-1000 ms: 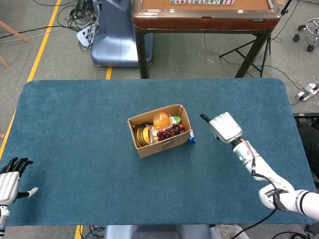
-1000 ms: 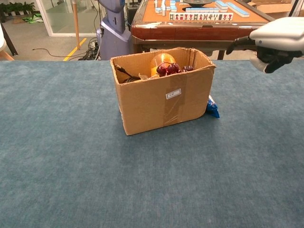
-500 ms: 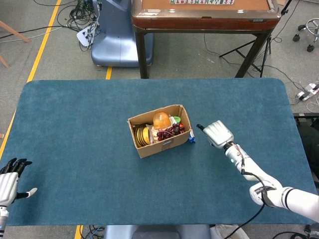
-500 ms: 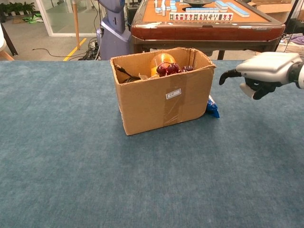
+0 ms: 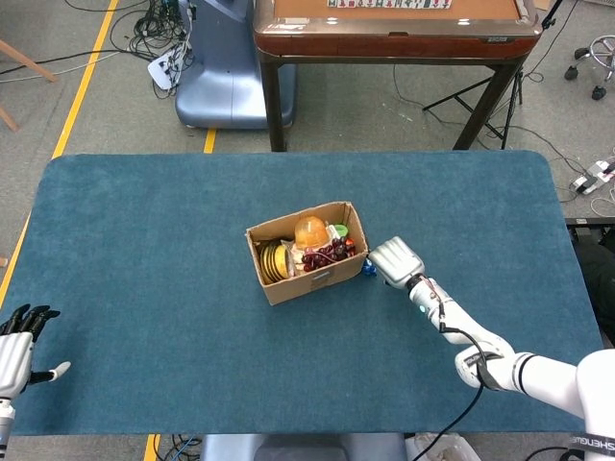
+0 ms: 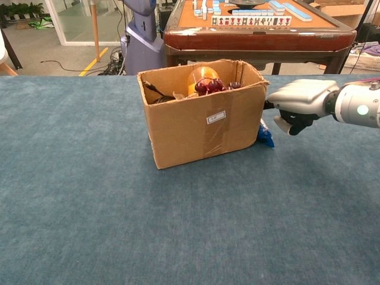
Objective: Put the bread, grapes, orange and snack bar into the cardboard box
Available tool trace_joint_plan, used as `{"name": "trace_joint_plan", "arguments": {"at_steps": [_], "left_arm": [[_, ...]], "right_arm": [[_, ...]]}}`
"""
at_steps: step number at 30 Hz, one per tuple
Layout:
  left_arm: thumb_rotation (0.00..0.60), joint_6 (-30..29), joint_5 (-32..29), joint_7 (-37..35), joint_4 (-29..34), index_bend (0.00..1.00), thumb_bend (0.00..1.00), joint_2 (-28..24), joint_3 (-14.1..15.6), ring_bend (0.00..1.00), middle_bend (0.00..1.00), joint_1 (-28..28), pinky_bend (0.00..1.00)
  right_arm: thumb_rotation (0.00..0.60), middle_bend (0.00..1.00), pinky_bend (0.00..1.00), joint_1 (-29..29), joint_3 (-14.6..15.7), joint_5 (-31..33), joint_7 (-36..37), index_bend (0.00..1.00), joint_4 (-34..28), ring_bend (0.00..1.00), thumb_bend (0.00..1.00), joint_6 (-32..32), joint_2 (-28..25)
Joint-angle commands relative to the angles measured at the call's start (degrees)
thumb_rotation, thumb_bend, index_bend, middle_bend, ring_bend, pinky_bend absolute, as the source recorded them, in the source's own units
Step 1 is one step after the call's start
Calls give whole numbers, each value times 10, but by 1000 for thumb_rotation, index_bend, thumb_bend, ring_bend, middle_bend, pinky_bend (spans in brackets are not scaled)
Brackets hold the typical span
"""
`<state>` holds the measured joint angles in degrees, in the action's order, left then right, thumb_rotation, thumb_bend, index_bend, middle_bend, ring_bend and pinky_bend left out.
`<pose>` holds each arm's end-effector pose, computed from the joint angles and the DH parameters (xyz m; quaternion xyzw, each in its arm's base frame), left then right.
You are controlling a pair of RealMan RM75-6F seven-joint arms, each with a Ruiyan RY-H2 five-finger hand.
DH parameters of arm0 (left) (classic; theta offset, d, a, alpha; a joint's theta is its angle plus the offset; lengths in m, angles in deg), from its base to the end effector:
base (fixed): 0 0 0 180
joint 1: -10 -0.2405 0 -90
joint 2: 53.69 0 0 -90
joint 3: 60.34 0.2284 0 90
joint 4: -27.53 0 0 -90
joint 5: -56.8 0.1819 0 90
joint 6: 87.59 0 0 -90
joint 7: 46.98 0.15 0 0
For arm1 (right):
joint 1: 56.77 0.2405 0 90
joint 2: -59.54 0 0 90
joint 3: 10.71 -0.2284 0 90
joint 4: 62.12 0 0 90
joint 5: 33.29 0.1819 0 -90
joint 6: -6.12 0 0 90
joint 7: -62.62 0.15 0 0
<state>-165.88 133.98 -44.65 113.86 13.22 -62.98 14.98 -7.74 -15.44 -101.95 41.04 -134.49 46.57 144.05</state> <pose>-0.3176 0.1810 0.1614 -0.5812 -0.4284 -0.3012 0.6228 -0.1610 -0.3573 0.0123 0.8443 -0.2545 0.2206 0.4167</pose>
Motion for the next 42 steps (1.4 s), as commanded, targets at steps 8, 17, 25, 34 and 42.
{"name": "trace_joint_plan", "arguments": {"at_steps": [8,17,25,34,42], "left_arm": [[600,2,-2,2,4,244,0,-2,0,76,167,-1,182],[600,1,1,5,2,244,0,-1,1,76,167,0,181],[600,5,0,8,0,244,0,1,2,76,167,2,182],[600,12,-1,13,-4,245,0,6,4,76,167,4,182],[600,12,-2,14,-5,244,0,7,4,76,167,5,182]], "right_arm": [[600,1000,955,8,7,18,-6,207,12,1000,970,-28,1],[600,1000,955,12,21,84,-60,223,-11,1000,998,-42,-28],[600,1000,955,19,39,168,-127,395,-68,1000,1000,-21,-80],[600,1000,955,12,43,165,-135,472,-154,1000,1000,31,-135],[600,1000,955,2,40,95,-112,420,-139,1000,434,64,-125]]}}
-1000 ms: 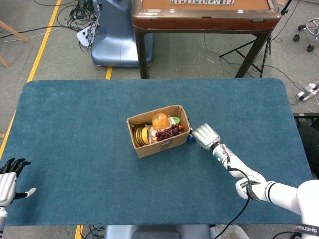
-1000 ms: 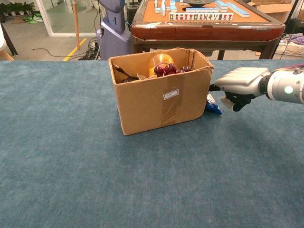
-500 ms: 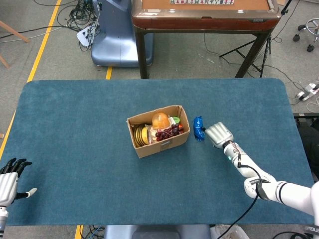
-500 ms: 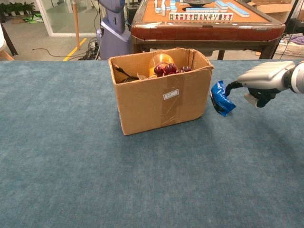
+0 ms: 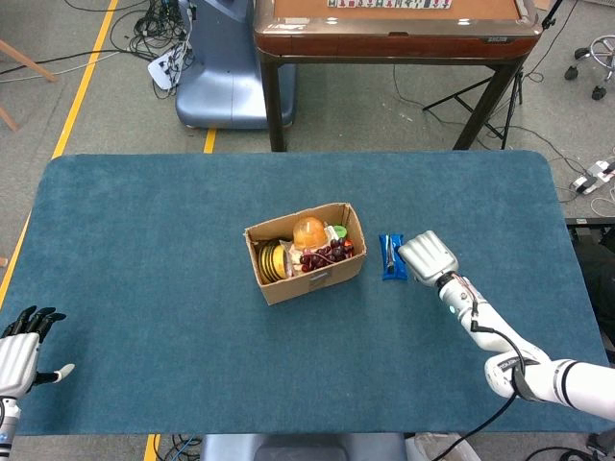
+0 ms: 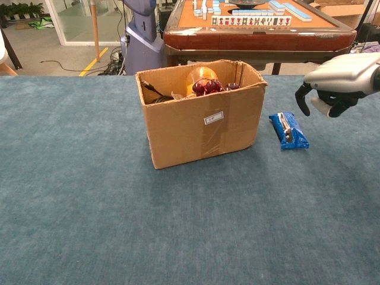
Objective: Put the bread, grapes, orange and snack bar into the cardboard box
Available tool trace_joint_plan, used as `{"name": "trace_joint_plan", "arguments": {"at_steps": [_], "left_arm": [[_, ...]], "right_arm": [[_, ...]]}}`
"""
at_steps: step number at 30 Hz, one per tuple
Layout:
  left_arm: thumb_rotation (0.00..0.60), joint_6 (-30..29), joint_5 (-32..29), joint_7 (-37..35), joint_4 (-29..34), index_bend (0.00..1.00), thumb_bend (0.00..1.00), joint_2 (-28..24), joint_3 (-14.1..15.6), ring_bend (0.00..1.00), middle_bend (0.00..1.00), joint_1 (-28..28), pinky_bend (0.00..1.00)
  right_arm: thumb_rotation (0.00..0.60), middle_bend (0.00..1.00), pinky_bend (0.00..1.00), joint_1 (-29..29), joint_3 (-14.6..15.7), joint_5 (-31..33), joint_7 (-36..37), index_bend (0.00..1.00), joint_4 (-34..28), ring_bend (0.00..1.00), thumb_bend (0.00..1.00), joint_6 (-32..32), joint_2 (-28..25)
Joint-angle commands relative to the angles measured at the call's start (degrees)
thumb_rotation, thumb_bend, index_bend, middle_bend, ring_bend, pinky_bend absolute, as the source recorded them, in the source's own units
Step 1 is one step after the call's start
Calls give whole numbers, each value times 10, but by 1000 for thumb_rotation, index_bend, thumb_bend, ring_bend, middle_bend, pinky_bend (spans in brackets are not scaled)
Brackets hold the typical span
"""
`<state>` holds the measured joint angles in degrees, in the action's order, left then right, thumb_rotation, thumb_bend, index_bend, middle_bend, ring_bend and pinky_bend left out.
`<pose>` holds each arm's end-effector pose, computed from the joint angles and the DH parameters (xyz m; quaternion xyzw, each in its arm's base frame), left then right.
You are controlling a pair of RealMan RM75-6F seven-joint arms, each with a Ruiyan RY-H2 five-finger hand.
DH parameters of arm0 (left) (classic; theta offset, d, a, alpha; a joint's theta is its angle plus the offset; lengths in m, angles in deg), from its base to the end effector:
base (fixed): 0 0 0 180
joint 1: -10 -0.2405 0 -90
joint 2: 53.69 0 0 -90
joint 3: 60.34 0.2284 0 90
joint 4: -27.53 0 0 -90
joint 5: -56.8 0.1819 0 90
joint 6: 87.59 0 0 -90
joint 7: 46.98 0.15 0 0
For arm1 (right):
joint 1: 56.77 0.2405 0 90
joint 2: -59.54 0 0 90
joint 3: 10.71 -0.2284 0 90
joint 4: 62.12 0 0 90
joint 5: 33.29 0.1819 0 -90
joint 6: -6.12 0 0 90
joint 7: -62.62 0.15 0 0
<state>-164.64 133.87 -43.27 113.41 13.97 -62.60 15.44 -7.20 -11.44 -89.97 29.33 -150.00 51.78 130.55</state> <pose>-0.3186 0.1818 0.1543 -0.5917 -0.4292 -0.2889 0.6182 -0.1715 -0.3450 0.0697 0.8320 -0.2438 0.1742 0.4669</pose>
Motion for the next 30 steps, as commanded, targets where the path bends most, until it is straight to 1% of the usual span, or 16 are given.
{"name": "trace_joint_plan", "arguments": {"at_steps": [1,2,4,5,9,14,23,30], "left_arm": [[600,0,-1,-1,0,244,0,0,0,76,167,0,181],[600,0,-1,-1,0,244,0,0,0,76,167,0,181],[600,0,-1,-1,0,244,0,-1,0,76,167,0,181],[600,0,-2,-1,0,244,0,-1,-1,76,167,-1,182],[600,-2,-2,-2,1,244,0,-1,-1,76,167,-2,182],[600,-1,-2,-1,1,245,0,-1,0,76,167,-2,182],[600,1,-6,1,-1,245,0,0,-1,76,167,-1,181],[600,0,-4,4,0,244,0,1,0,76,167,-2,182]], "right_arm": [[600,1000,955,-3,0,-34,3,386,24,1000,286,16,14],[600,1000,955,-3,2,-42,0,353,31,1000,144,20,19],[600,1000,955,-3,5,-61,-9,321,48,1000,17,29,29],[600,1000,955,-3,7,-72,-15,311,58,1000,0,33,35],[600,1000,955,-2,15,-102,-31,284,87,1000,0,38,51],[600,1000,955,-2,25,-138,-37,282,122,1000,0,37,65],[600,1000,955,2,40,-194,-31,282,196,1000,0,16,94],[600,1000,955,1,37,-216,-10,282,241,1000,0,11,123]]}}
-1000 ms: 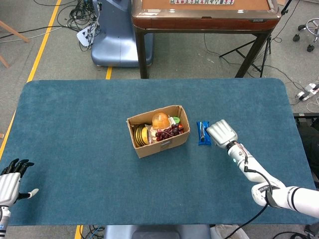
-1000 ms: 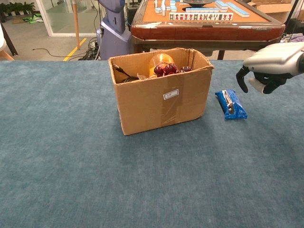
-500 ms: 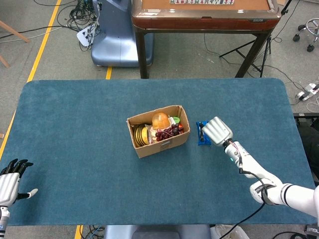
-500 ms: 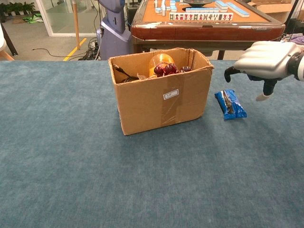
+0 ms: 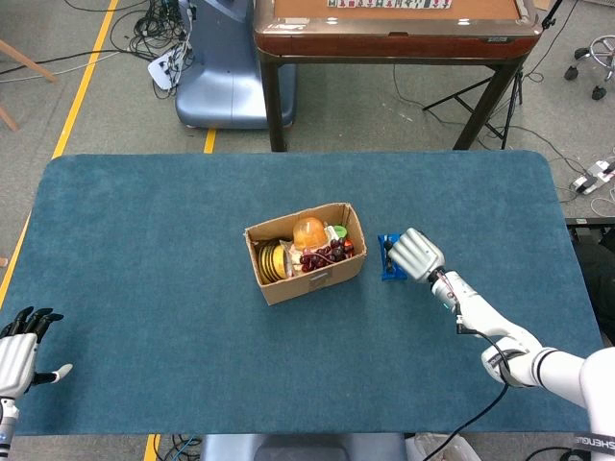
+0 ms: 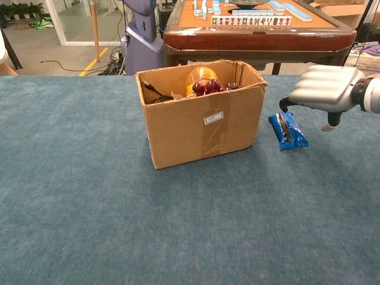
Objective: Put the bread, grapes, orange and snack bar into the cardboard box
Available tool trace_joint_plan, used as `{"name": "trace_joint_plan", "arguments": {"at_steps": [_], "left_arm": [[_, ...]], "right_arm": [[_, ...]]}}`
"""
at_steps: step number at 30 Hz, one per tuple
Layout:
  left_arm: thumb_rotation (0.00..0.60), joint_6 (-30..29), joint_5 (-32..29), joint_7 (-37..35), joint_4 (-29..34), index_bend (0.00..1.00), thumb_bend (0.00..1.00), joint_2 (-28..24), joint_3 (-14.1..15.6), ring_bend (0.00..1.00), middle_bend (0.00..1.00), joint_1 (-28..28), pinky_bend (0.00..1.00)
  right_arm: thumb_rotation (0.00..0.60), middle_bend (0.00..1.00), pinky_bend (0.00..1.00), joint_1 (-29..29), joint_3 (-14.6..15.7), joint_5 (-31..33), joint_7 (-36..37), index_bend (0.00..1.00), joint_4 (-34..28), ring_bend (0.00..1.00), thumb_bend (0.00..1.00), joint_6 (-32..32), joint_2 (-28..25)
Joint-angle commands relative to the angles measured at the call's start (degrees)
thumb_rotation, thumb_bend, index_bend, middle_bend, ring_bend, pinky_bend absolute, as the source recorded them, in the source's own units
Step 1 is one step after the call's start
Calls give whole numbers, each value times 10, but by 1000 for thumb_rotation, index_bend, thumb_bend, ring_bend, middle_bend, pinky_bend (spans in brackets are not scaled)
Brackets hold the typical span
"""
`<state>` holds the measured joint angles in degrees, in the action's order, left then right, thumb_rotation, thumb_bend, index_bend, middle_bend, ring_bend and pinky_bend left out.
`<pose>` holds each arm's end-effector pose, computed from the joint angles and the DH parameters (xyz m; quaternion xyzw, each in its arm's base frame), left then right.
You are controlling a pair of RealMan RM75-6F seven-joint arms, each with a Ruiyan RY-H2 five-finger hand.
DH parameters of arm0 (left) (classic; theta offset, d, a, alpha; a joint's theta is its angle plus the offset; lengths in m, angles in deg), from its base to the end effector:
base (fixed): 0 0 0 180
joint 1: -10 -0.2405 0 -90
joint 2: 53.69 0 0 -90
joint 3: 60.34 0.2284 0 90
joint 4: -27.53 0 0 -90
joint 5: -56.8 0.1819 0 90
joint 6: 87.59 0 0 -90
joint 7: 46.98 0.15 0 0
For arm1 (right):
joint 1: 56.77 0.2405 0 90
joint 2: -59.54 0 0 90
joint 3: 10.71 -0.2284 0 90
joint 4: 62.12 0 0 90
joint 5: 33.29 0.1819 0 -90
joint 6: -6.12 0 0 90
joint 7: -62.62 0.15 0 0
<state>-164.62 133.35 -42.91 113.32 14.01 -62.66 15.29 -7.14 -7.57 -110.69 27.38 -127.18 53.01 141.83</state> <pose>-0.3204 0.1810 0.1549 -0.5893 -0.4298 -0.2848 0.6220 -0.1885 -0.3656 0.0391 0.8737 -0.0197 0.1193 0.4713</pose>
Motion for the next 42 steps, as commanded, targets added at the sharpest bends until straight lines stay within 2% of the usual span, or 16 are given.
{"name": "trace_joint_plan", "arguments": {"at_steps": [1,12,24,31,34,39,42], "left_arm": [[600,0,1,1,0,244,0,0,1,76,167,0,182],[600,-1,-1,-1,0,244,0,0,1,76,167,-2,181],[600,-3,-1,-4,1,244,0,-1,0,76,167,-4,182],[600,-4,0,-4,1,244,0,-2,0,76,167,-4,182],[600,-4,0,-3,1,244,0,-1,0,76,167,-4,182],[600,-3,0,-2,1,245,0,-1,0,76,167,-3,182],[600,-2,-1,-1,1,245,0,-1,0,76,167,-3,182]], "right_arm": [[600,1000,955,1,-3,-12,13,282,19,1000,0,-1,15],[600,1000,955,12,-10,-39,46,282,83,1000,0,-24,63],[600,1000,955,13,-20,-32,41,284,111,1000,0,-50,88],[600,1000,956,8,-27,-17,25,479,112,1000,2,-60,90],[600,1000,956,6,-31,-9,17,538,106,1000,59,-64,88],[600,1000,957,0,-35,-2,5,605,96,1000,221,-59,82],[600,1000,961,-5,-38,1,4,624,86,1000,265,-49,74]]}}
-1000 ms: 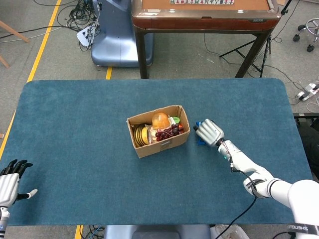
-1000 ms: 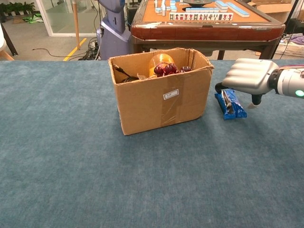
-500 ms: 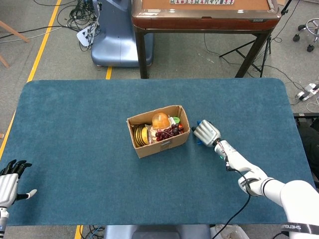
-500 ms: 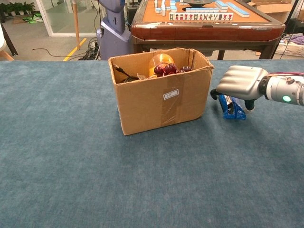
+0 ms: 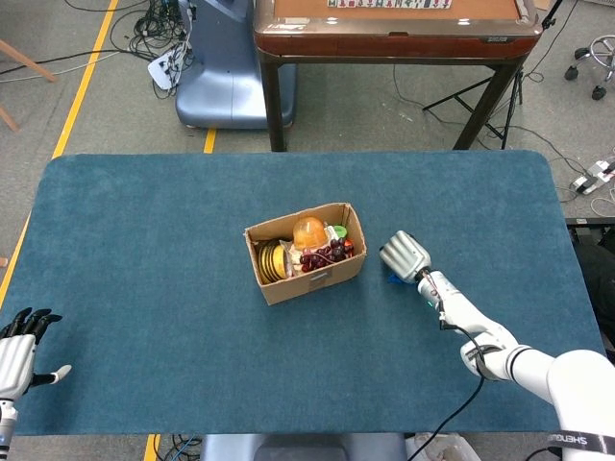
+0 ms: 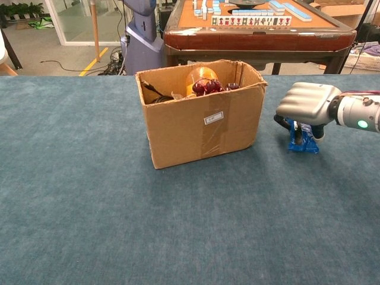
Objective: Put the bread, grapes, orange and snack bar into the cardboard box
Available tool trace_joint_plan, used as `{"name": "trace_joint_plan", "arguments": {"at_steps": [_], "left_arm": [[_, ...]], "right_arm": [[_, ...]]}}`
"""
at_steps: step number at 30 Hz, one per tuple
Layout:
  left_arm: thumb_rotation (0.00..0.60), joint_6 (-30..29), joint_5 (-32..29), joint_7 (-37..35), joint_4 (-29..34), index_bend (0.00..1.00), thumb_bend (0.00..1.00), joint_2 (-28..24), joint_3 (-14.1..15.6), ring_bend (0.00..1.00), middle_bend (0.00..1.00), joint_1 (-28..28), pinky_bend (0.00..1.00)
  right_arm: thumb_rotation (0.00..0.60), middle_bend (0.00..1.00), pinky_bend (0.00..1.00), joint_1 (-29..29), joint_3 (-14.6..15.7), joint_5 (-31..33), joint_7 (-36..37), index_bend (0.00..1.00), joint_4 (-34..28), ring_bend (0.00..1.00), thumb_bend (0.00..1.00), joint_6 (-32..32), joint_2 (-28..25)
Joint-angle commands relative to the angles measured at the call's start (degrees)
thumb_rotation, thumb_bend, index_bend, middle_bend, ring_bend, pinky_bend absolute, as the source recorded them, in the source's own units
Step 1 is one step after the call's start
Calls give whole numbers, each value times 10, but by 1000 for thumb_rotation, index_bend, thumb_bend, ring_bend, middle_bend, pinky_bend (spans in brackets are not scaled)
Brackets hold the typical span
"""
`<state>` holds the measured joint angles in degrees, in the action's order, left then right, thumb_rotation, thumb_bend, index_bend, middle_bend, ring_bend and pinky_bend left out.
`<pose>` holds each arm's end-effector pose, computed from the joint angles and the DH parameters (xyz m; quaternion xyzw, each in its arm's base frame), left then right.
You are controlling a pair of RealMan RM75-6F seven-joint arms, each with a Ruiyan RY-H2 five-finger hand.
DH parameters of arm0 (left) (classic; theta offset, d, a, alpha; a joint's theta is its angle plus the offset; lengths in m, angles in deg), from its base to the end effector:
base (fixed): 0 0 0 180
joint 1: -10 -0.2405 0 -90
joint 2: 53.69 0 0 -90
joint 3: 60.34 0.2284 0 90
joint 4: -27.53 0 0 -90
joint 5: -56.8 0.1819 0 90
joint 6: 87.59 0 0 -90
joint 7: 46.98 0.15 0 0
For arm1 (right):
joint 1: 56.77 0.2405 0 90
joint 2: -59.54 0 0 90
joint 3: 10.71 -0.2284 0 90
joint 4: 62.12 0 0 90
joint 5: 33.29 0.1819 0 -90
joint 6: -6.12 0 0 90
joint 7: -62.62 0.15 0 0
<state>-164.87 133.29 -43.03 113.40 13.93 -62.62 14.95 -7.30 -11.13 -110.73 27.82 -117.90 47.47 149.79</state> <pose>-0.3213 0.1790 0.1558 -0.5867 -0.4312 -0.2844 0.6237 -0.1922 -0.3762 0.0080 0.8759 -0.0403 0.1033 0.4696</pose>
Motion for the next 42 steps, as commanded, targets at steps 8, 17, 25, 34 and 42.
{"name": "trace_joint_plan", "arguments": {"at_steps": [8,17,25,34,42], "left_arm": [[600,2,-1,1,-1,244,0,1,0,76,167,1,181],[600,4,0,4,-2,245,0,3,-1,76,167,3,181],[600,4,0,3,-3,245,0,4,0,76,167,3,182],[600,-1,3,-3,1,245,0,0,-1,77,167,1,182],[600,-9,7,-11,7,245,0,-6,-1,77,167,-2,182]], "right_arm": [[600,1000,962,-26,-17,-8,1,629,-104,1000,304,75,-75],[600,1000,962,-43,-54,-5,-34,629,-258,1000,304,151,-177],[600,1000,962,-37,-94,6,-32,629,-327,1000,304,178,-206],[600,1000,963,3,-130,23,-2,629,-311,1000,304,164,-151],[600,1000,963,32,-138,12,39,598,-256,1000,286,167,-67]]}}
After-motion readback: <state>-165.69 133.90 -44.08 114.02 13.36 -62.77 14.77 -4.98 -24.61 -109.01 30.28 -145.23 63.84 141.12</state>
